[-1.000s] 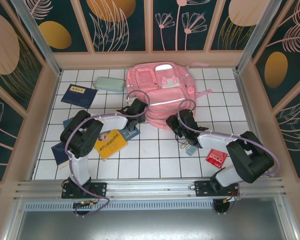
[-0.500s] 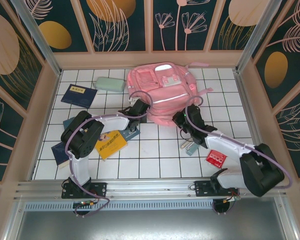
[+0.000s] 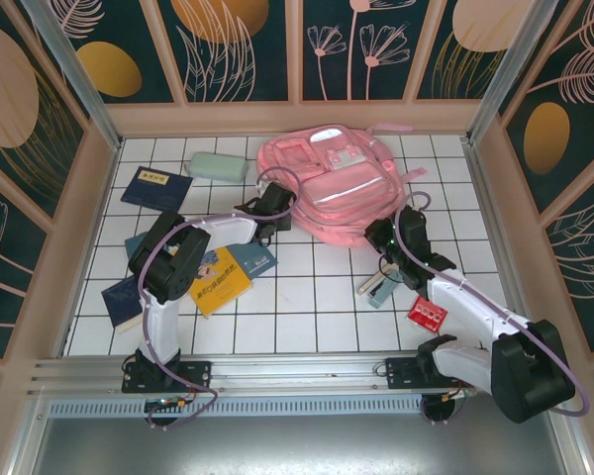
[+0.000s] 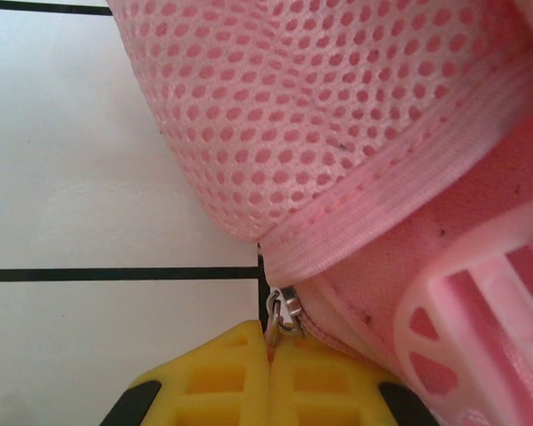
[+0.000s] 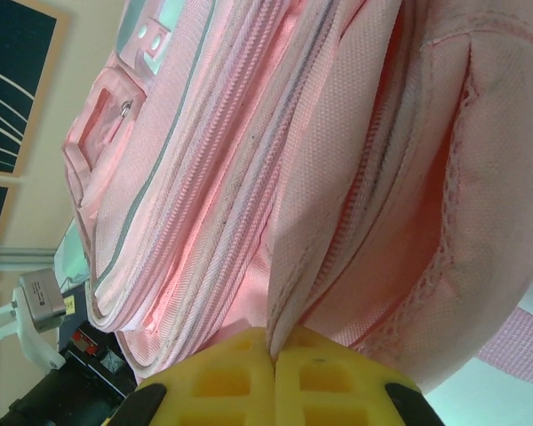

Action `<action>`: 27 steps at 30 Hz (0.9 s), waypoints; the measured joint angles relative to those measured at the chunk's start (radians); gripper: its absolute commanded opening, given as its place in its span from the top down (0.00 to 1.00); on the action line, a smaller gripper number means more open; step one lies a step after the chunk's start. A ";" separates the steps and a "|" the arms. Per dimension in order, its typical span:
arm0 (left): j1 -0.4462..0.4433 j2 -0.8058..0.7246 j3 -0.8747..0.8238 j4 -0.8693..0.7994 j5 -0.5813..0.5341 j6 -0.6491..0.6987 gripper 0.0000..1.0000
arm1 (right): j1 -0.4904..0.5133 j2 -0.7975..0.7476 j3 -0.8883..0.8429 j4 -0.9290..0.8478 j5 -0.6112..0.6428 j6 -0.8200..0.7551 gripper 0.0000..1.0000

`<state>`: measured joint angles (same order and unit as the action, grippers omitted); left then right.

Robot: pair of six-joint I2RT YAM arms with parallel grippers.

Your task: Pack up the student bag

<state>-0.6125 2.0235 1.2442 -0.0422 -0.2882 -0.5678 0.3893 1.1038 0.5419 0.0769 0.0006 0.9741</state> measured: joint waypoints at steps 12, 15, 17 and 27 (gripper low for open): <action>0.034 0.033 0.053 -0.044 0.063 0.001 1.00 | -0.024 -0.034 -0.001 -0.006 -0.047 -0.035 1.00; 0.045 0.007 0.010 -0.013 0.101 0.003 0.85 | -0.027 -0.033 -0.001 -0.006 -0.065 -0.058 1.00; 0.054 -0.029 -0.034 0.001 0.111 -0.003 0.63 | -0.027 -0.029 -0.001 -0.005 -0.076 -0.074 1.00; 0.088 -0.272 -0.237 0.014 0.103 -0.027 0.38 | 0.015 0.044 0.063 -0.006 -0.055 -0.143 0.71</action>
<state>-0.5243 1.7512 1.0077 -0.0284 -0.1852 -0.5953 0.4046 1.1477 0.6044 0.0704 -0.0547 0.8310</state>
